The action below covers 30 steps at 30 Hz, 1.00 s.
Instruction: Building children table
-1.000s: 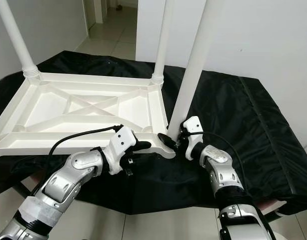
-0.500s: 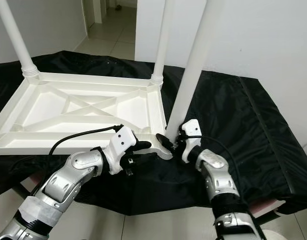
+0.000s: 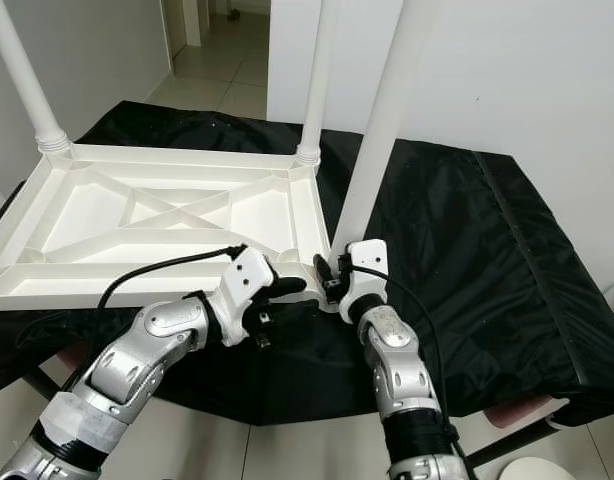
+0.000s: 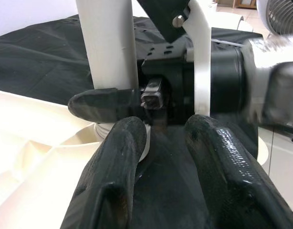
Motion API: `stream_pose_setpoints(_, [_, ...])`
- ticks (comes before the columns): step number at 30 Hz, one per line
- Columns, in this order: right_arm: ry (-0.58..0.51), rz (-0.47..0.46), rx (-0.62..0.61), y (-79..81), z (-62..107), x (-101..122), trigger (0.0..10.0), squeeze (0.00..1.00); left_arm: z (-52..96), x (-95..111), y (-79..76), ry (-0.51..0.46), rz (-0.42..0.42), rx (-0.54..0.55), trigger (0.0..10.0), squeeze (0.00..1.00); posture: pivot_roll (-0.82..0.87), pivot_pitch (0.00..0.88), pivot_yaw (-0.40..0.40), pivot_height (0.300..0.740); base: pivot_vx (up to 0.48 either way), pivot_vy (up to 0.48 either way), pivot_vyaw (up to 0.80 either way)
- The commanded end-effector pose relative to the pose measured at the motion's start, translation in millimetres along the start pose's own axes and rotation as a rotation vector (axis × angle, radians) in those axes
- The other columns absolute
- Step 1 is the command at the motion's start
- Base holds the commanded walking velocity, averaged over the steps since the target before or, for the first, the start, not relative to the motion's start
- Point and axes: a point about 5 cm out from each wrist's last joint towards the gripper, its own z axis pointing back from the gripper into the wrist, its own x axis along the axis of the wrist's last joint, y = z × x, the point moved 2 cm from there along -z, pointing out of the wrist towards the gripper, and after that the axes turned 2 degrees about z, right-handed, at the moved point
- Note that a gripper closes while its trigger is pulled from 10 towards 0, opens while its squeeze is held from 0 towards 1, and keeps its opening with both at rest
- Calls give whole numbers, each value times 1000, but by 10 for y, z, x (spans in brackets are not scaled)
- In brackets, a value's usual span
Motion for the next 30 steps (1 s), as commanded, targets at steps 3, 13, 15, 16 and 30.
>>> stream_pose_setpoints(3, [22,-60,-260,53,84,-76,10000,0,3,-15,-20,11,0,-25,10000,0,32,0,-79,740,0,0,0])
stream_pose_setpoints(13, [-1,-100,-210,177,97,10,10000,0,13,2,-4,10,5,-16,10000,0,34,0,-77,740,0,0,0])
stream_pose_setpoints(15, [-24,-112,-195,179,107,42,10000,1000,20,12,14,9,5,-7,10000,0,35,0,-76,740,0,0,0])
stream_pose_setpoints(16, [-24,-112,-195,179,107,42,10000,1000,20,12,14,9,5,-7,10000,0,35,0,-76,740,0,0,0])
stream_pose_setpoints(30, [-31,-42,-119,-31,237,8,10000,0,22,20,10,5,9,-3,10000,0,24,0,-76,740,0,0,0])
